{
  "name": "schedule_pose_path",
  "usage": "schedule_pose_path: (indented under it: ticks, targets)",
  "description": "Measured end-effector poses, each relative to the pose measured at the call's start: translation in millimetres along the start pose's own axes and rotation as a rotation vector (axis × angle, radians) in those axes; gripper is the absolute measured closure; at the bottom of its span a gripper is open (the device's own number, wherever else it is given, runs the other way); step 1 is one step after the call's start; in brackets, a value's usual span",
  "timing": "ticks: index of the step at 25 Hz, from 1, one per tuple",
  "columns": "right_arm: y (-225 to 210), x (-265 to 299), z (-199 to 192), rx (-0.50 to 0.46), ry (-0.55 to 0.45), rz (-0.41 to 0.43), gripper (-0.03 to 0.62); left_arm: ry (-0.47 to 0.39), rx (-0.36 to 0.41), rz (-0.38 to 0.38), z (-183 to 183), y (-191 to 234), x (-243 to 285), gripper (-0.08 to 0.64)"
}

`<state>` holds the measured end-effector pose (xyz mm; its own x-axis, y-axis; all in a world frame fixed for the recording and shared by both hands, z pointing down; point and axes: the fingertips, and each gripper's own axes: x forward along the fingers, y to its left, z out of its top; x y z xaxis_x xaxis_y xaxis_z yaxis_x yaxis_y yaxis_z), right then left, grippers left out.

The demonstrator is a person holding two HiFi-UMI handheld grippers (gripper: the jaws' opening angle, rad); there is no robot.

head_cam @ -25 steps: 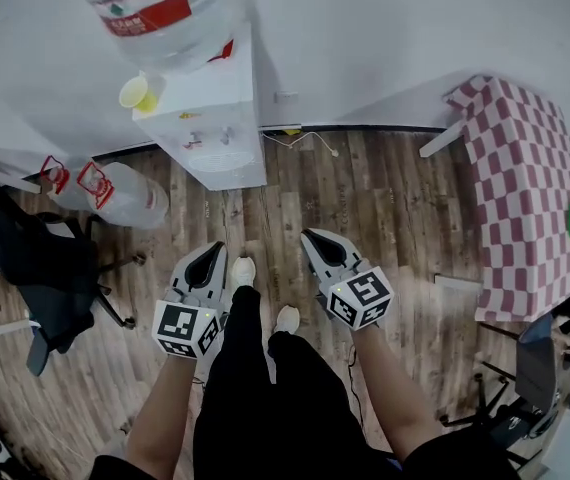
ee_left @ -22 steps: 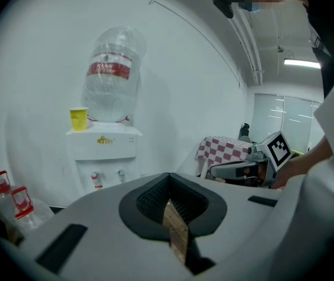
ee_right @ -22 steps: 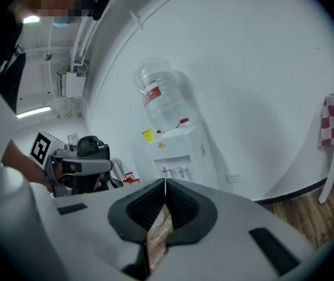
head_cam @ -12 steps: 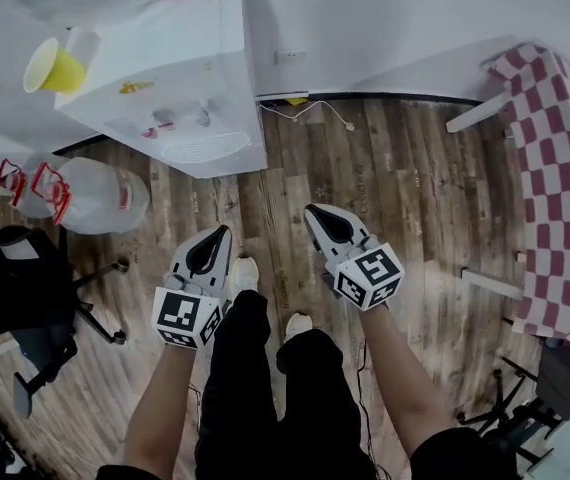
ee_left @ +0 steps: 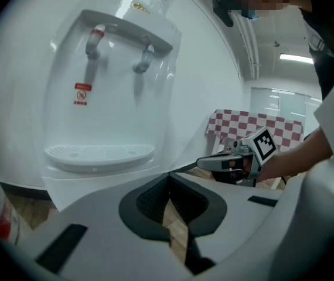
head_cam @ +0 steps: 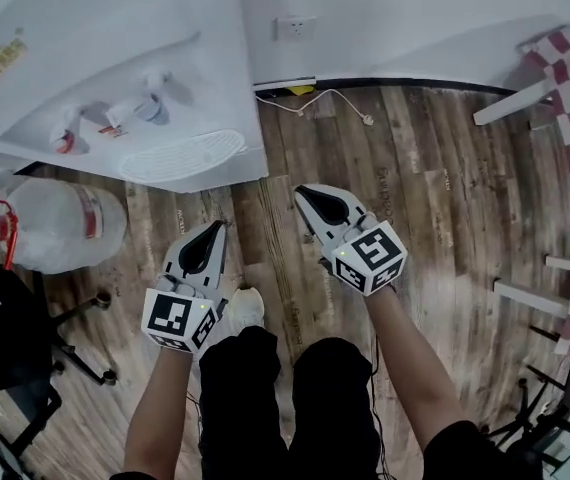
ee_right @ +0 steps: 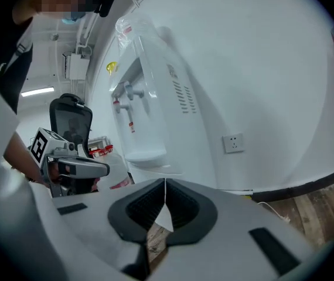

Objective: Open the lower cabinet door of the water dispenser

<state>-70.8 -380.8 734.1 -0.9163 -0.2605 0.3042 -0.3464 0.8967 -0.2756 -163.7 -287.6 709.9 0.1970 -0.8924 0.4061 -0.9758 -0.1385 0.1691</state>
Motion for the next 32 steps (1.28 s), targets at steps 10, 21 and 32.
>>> schedule_pose_path:
  ticks: [10, 21, 32]
  targets:
    - [-40, 83, -38, -0.14, -0.054, 0.069, 0.568, -0.078, 0.077, 0.04, -63, 67, 45, 0.546]
    - [-32, 119, -34, -0.244, -0.099, 0.202, 0.369, -0.073, 0.063, 0.102, -101, 87, 35, 0.546]
    - [-28, 133, -13, -0.305, -0.139, 0.2, 0.318, -0.092, 0.048, 0.092, -101, 70, 36, 0.546]
